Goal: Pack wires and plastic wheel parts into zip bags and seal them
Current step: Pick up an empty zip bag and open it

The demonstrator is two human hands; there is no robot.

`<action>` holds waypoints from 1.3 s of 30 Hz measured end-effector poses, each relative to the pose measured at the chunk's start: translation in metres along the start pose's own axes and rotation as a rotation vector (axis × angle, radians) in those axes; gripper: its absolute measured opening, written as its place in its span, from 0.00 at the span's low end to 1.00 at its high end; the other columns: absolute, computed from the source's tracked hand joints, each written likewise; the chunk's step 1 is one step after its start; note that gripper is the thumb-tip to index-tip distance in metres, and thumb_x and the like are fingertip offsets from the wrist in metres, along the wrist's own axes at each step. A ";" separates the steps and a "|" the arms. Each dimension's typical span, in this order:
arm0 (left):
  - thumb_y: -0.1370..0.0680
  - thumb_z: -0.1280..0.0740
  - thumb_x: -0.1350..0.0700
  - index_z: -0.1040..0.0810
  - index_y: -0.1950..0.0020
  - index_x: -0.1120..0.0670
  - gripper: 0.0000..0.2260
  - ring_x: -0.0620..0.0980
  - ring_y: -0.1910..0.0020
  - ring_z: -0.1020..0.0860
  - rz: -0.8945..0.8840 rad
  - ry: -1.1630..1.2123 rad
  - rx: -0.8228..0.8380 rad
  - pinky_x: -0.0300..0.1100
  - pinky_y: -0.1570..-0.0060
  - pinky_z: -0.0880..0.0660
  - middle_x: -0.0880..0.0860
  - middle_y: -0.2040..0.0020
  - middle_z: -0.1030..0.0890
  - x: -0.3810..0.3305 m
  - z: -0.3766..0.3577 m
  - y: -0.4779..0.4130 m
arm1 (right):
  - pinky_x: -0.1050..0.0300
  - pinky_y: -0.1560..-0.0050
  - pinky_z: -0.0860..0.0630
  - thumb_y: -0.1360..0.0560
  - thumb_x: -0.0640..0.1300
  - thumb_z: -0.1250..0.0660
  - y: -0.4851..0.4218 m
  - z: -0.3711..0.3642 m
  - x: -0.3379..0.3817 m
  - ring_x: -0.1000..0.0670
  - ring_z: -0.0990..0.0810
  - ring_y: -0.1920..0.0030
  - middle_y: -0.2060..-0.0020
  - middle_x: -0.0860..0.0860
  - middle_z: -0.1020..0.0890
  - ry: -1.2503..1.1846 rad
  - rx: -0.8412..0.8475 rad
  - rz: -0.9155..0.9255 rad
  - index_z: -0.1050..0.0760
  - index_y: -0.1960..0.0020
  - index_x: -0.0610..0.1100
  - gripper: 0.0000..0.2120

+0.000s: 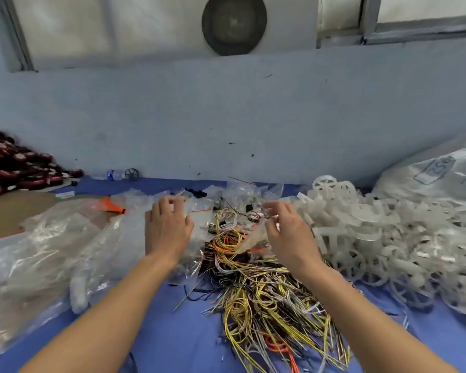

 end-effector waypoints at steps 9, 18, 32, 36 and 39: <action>0.18 0.46 0.54 0.23 0.50 0.55 0.13 0.59 0.49 0.24 0.119 0.002 0.144 0.49 0.54 0.31 0.56 0.51 0.19 0.041 -0.008 -0.032 | 0.54 0.41 0.26 0.19 0.45 0.43 -0.012 -0.017 0.016 0.54 0.25 0.43 0.38 0.55 0.26 -0.010 0.008 0.068 0.29 0.33 0.51 0.15; 0.17 0.43 0.51 0.24 0.51 0.54 0.11 0.48 0.55 0.17 0.240 1.422 -0.029 0.40 0.57 0.20 0.50 0.56 0.16 -0.019 0.098 -0.055 | 0.68 0.54 0.30 0.17 0.49 0.43 -0.023 0.017 0.008 0.63 0.25 0.47 0.44 0.55 0.23 -0.388 -0.078 -0.163 0.31 0.31 0.51 0.15; 0.18 0.38 0.53 0.22 0.50 0.56 0.09 0.44 0.76 0.32 0.124 1.689 0.672 0.33 0.80 0.34 0.48 0.70 0.27 -0.135 0.118 -0.038 | 0.57 0.48 0.19 0.24 0.62 0.33 -0.003 0.106 0.008 0.55 0.16 0.48 0.46 0.53 0.15 -0.662 0.152 -0.092 0.28 0.30 0.52 0.26; 0.17 0.40 0.49 0.21 0.45 0.53 0.11 0.46 0.68 0.21 0.067 1.499 0.596 0.37 0.69 0.25 0.51 0.59 0.20 -0.165 0.108 -0.042 | 0.61 0.67 0.22 0.21 0.51 0.33 0.014 0.102 -0.014 0.52 0.17 0.65 0.59 0.49 0.14 -0.827 -0.056 -0.241 0.17 0.46 0.46 0.10; 0.17 0.44 0.45 0.23 0.43 0.50 0.14 0.53 0.49 0.18 0.284 1.470 0.605 0.50 0.47 0.22 0.54 0.47 0.18 -0.156 0.074 -0.023 | 0.60 0.72 0.24 0.21 0.48 0.33 0.036 0.101 -0.055 0.51 0.17 0.68 0.62 0.51 0.15 -1.019 -0.378 -0.570 0.20 0.50 0.45 0.08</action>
Point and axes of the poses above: each hand's wrist, its own y-axis away from the middle knuckle, its own z-axis out of the back of the hand, x = y × z, the point moved 3 cm from there along -y, towards the middle knuckle
